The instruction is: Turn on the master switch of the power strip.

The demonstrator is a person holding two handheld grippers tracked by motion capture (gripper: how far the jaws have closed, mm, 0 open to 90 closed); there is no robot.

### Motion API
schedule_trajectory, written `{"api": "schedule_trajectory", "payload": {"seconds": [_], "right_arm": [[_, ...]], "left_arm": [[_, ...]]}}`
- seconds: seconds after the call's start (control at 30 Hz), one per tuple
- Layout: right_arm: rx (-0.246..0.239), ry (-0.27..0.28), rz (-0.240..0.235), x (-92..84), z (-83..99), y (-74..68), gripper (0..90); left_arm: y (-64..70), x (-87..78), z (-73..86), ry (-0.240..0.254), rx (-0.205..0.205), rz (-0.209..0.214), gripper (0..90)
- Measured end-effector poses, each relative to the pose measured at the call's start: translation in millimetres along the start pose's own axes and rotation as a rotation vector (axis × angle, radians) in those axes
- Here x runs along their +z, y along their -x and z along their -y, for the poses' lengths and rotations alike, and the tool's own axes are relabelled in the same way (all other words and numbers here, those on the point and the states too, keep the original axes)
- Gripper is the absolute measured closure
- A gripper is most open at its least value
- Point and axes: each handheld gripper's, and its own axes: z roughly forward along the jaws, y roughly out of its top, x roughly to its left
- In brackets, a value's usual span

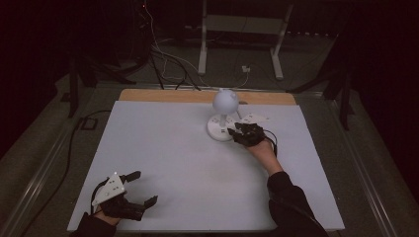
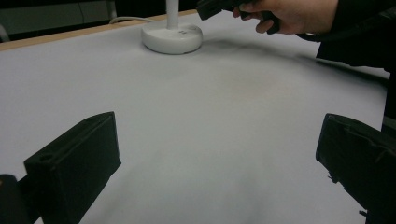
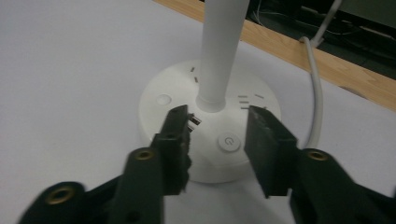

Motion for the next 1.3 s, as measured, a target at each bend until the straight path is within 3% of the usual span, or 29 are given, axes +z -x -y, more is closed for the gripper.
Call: {"api": "schedule_trajectory", "payload": {"seconds": [0.37, 0.7, 0.83, 1.3], "right_arm": [[-0.014, 0.009, 0.003, 7.1, -0.2, -0.3, 90.0], [-0.026, -0.004, -0.019, 15.1, 0.0, 1.5, 90.0], [-0.042, 0.001, -0.002, 17.5, -1.1, 0.8, 90.0], [-0.022, -0.038, 0.037, 27.7, 4.1, 4.1, 90.0]], "left_arm": [[0.2, -0.1, 0.0, 0.000, 0.000, 0.000, 0.2], [1.1, 0.5, 0.1, -0.006, 0.006, 0.002, 0.2], [1.3, 0.3, 0.0, -0.002, 0.003, 0.004, 0.2], [2.3, 0.9, -0.1, -0.012, 0.013, 0.003, 0.2]]}}
